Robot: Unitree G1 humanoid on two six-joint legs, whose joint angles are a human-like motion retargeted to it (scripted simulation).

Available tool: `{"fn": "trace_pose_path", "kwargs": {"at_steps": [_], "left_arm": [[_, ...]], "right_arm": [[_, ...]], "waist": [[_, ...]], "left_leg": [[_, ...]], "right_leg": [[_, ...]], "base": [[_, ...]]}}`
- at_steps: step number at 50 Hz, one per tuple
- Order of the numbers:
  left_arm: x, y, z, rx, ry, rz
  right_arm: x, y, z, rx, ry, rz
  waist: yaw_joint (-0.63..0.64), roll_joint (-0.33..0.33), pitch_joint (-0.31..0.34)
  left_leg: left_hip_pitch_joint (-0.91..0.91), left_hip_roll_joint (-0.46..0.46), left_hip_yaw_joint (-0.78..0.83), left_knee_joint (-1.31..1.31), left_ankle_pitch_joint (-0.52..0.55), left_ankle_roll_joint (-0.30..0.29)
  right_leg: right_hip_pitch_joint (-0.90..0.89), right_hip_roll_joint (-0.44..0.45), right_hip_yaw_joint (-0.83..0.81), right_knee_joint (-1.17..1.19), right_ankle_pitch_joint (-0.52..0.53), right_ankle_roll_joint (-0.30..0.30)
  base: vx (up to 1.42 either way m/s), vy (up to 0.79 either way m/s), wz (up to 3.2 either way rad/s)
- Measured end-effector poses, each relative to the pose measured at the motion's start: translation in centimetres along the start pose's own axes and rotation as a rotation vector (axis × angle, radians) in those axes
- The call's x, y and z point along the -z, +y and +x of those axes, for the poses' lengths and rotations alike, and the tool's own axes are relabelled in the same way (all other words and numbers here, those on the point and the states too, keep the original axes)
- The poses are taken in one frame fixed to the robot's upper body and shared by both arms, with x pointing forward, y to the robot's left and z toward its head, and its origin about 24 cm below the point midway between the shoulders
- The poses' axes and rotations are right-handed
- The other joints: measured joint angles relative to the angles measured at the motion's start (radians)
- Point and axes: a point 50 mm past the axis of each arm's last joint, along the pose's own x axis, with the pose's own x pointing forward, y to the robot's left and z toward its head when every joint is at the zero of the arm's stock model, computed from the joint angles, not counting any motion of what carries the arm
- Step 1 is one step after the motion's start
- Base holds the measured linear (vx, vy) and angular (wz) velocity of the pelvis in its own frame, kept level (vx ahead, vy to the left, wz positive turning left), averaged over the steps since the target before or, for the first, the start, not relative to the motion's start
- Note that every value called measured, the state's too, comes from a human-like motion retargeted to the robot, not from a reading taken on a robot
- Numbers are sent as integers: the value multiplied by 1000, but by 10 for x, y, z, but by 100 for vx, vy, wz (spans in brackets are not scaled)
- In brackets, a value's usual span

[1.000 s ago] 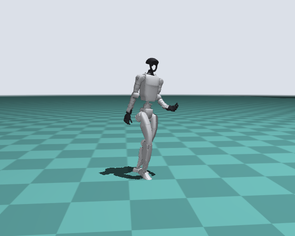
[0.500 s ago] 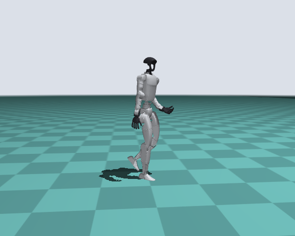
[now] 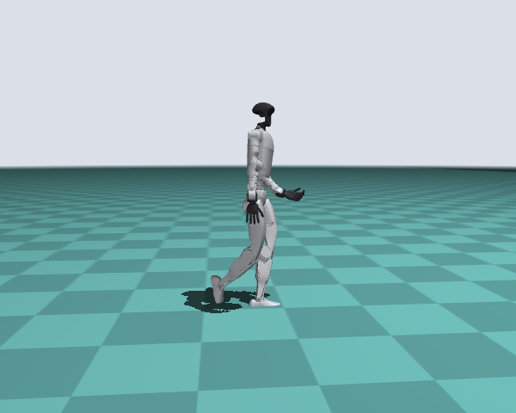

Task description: Walk run

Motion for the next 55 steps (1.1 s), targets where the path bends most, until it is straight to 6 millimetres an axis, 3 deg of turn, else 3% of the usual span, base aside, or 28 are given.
{"fn": "trace_pose_path", "kwargs": {"at_steps": [2,5,10,13,16,17,18,20,23,25,27,30,32,33,37,40,42,44,47,51,53,55], "left_arm": [[-1,-8,10,32,-5,1],[-5,-19,26,68,-24,-1],[-13,-36,40,185,-45,19],[-18,-38,46,227,-42,20],[-22,-36,48,233,-46,36],[-24,-35,48,229,-49,44],[-25,-34,48,223,-52,52],[-25,-28,44,202,-50,63],[-20,-23,36,159,-47,39],[-15,-17,28,124,-38,24],[-7,-10,18,73,-11,2],[9,-12,12,5,32,-17],[10,-14,14,-18,21,-14],[9,-15,15,-11,13,-13],[5,-19,22,45,11,-24],[2,-21,25,54,-5,-26],[0,-23,27,60,-16,-13],[-1,-25,28,66,-18,0],[1,-28,29,68,-18,-1],[7,-30,26,43,-10,-27],[11,-27,22,17,-1,-39],[14,-21,16,-20,7,-46]], "right_arm": [[19,9,0,-5,53,24],[45,25,-2,4,125,65],[87,51,-10,-22,219,140],[104,60,-16,-86,294,144],[117,64,-21,-145,356,126],[120,63,-22,-156,369,116],[121,62,-23,-162,377,105],[123,59,-24,-163,391,86],[120,43,-23,-120,401,57],[118,35,-23,-96,402,48],[112,26,-22,-72,376,58],[102,11,-20,-49,318,116],[90,0,-18,-36,272,146],[83,-7,-18,-23,249,158],[48,-42,-17,76,168,159],[17,-69,-20,160,90,118],[-3,-85,-24,210,26,92],[-19,-100,-28,264,-37,73],[-39,-118,-36,358,-125,65],[-50,-128,-42,442,-181,94],[-48,-124,-40,433,-168,111],[-41,-113,-33,389,-131,120]], "waist": [[-5,48,1],[0,67,17],[-119,104,25],[-160,74,27],[-172,35,46],[-166,24,52],[-156,14,58],[-134,8,76],[-141,-4,52],[-170,-3,31],[-206,43,-1],[-207,64,-17],[-192,35,-33],[-191,25,-42],[-156,3,-36],[-80,-17,-17],[-36,-17,-11],[-2,-11,-7],[23,8,4],[-12,29,10],[-26,16,2],[1,-15,-5]], "left_leg": [[33,10,-49,-24,-6,0],[89,-13,-90,-54,-10,-9],[174,-53,-265,-87,-24,-14],[220,-107,-340,-86,-47,-16],[301,-151,-399,-80,-76,-35],[328,-158,-406,-81,-84,-42],[354,-165,-409,-81,-92,-48],[412,-140,-431,-60,-123,-80],[429,-186,-482,-40,-94,-78],[435,-186,-527,-11,-53,-105],[394,-137,-577,94,89,-184],[284,-142,-613,348,369,-350],[176,-126,-501,532,482,-452],[131,-88,-426,598,528,-471],[-14,11,-213,754,380,-350],[-125,-22,-162,725,254,-345],[-183,-21,-131,631,178,-321],[-221,-19,-100,474,147,-261],[-218,48,112,210,129,-175],[-182,-28,281,-55,58,-111],[-155,-59,316,-102,101,-30],[-110,-63,326,-92,93,0]], "right_leg": [[-85,48,53,84,-55,11],[-181,49,125,126,-217,-9],[-291,-115,62,-97,-397,-84],[-316,-182,102,-326,-408,-57],[-343,-189,270,-555,-457,-31],[-349,-183,334,-613,-471,-3],[-348,-175,404,-663,-485,65],[-335,-161,371,-706,-500,166],[-333,-177,399,-640,-440,141],[-323,-207,278,-607,-372,133],[-298,-159,367,-558,-433,69],[-234,-183,272,-553,-493,-9],[-199,-232,168,-577,-507,-37],[-185,-234,166,-581,-524,-49],[-108,-245,101,-608,-557,-67],[-56,-241,86,-634,-568,-77],[-29,-231,50,-643,-583,-80],[3,-211,18,-651,-603,-80],[54,-171,-32,-658,-637,-79],[143,-130,-182,-677,-640,-62],[178,-134,-221,-665,-614,-41],[214,-154,-212,-630,-554,-14]], "base": [[79,17,118],[62,7,127],[64,1,231],[72,-11,170],[73,-17,145],[65,-15,83],[63,-21,67],[77,-31,63],[90,-14,98],[86,-26,149],[95,-27,212],[68,-19,167],[68,-26,135],[55,-21,156],[62,-19,109],[38,-7,14],[55,-8,37],[54,-5,62],[62,-2,93],[69,0,147],[82,-2,101],[100,-8,-16]]}}
